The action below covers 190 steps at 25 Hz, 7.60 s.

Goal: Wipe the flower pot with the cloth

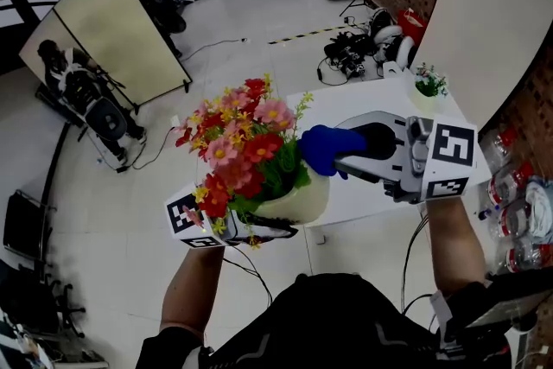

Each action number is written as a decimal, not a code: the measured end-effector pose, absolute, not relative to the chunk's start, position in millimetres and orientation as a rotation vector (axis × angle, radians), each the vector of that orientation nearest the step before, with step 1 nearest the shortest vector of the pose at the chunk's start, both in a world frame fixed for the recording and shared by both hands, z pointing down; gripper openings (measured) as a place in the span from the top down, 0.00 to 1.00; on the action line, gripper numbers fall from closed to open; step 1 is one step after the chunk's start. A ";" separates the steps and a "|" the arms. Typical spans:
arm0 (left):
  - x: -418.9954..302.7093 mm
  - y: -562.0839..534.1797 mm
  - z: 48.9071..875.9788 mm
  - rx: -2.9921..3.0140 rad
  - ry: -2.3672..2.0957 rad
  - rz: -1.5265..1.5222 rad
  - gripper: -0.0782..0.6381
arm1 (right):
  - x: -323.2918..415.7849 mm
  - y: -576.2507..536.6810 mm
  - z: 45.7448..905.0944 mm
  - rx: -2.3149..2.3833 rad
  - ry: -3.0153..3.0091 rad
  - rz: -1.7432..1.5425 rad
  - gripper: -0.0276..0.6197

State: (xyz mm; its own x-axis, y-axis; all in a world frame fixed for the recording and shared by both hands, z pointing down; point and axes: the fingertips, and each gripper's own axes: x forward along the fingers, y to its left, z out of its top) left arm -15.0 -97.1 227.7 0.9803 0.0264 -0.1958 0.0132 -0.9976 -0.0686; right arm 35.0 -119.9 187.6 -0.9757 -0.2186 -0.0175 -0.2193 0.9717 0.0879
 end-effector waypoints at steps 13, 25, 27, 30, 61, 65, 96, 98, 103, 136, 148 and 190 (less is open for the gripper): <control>18.6 -103.0 243.0 -2.969 -0.065 0.145 0.08 | 78.1 -175.2 203.2 -0.481 3.017 0.035 0.85; 12.3 -111.8 245.1 -2.986 0.068 0.013 0.08 | 36.9 -171.6 221.2 -0.325 3.105 0.023 0.85; 9.4 -113.7 248.9 -2.981 0.083 0.003 0.08 | 38.4 -167.0 223.2 -0.367 3.101 0.046 0.85; 19.0 -113.9 256.4 -2.968 0.094 -0.028 0.08 | 53.6 -159.5 229.8 -0.434 3.087 0.078 0.85; 16.7 -141.2 230.1 -2.927 0.599 0.041 0.08 | 79.9 -165.9 285.1 -0.651 2.356 -0.479 0.85; 19.1 -150.3 237.3 -2.902 0.730 0.038 0.08 | 79.4 -153.5 295.6 -0.513 2.243 -0.613 0.85; 22.1 -156.0 245.1 -2.900 0.791 0.146 0.08 | 80.0 -118.4 295.7 -0.243 2.179 -0.665 0.85; 19.5 -158.3 245.6 -2.900 0.793 0.152 0.09 | 81.9 -104.6 296.2 -0.201 2.191 -0.624 0.85; 21.4 -154.0 243.9 -2.874 0.779 0.142 0.08 | 102.7 -98.7 311.5 -0.220 2.167 -0.592 0.85; 35.5 -91.3 237.2 -2.945 0.165 0.276 0.08 | 63.9 -146.4 337.7 -0.477 2.242 -0.666 0.85; 30.7 -94.2 238.3 -2.945 0.183 0.215 0.08 | 26.1 -92.5 309.5 -0.054 2.303 -0.666 0.85; 30.6 -94.7 249.4 -2.947 0.028 0.169 0.08 | 26.6 -116.3 316.2 -0.311 2.860 -0.009 0.85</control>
